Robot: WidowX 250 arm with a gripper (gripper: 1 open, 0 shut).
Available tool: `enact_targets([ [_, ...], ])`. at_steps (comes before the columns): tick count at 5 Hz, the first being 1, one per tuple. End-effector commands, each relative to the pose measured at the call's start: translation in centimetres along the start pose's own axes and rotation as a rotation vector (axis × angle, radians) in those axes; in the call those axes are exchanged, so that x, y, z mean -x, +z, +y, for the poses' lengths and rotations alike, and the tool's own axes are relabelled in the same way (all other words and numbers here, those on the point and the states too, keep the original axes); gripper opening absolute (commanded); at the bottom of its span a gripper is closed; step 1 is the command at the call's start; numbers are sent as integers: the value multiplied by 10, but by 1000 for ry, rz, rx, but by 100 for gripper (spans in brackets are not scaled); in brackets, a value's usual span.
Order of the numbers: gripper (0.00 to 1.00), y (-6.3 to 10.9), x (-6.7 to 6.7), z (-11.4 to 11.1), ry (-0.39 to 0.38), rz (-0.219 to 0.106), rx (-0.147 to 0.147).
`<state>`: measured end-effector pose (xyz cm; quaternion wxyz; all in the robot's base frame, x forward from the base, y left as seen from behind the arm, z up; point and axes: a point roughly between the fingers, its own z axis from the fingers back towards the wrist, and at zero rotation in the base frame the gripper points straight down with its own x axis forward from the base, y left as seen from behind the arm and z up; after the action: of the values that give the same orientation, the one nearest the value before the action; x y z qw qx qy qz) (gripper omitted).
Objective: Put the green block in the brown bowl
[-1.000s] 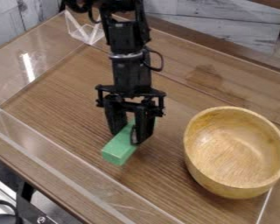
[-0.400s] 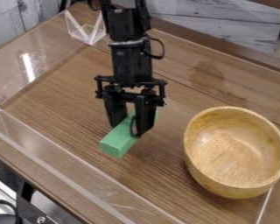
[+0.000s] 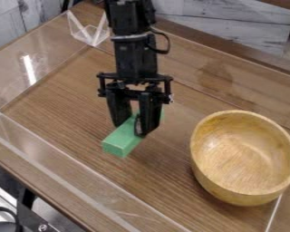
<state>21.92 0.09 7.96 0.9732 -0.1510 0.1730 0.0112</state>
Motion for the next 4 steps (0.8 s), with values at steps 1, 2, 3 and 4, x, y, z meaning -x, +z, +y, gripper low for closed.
enact_targets([
  [1, 0, 24, -2, -4, -22, -86, -6],
  [2, 0, 26, -1, -4, -28, -82, -2],
  [3, 0, 29, -1, -5, -38, -80, 2],
  [4, 0, 31, 0, -6, -47, -76, 6],
])
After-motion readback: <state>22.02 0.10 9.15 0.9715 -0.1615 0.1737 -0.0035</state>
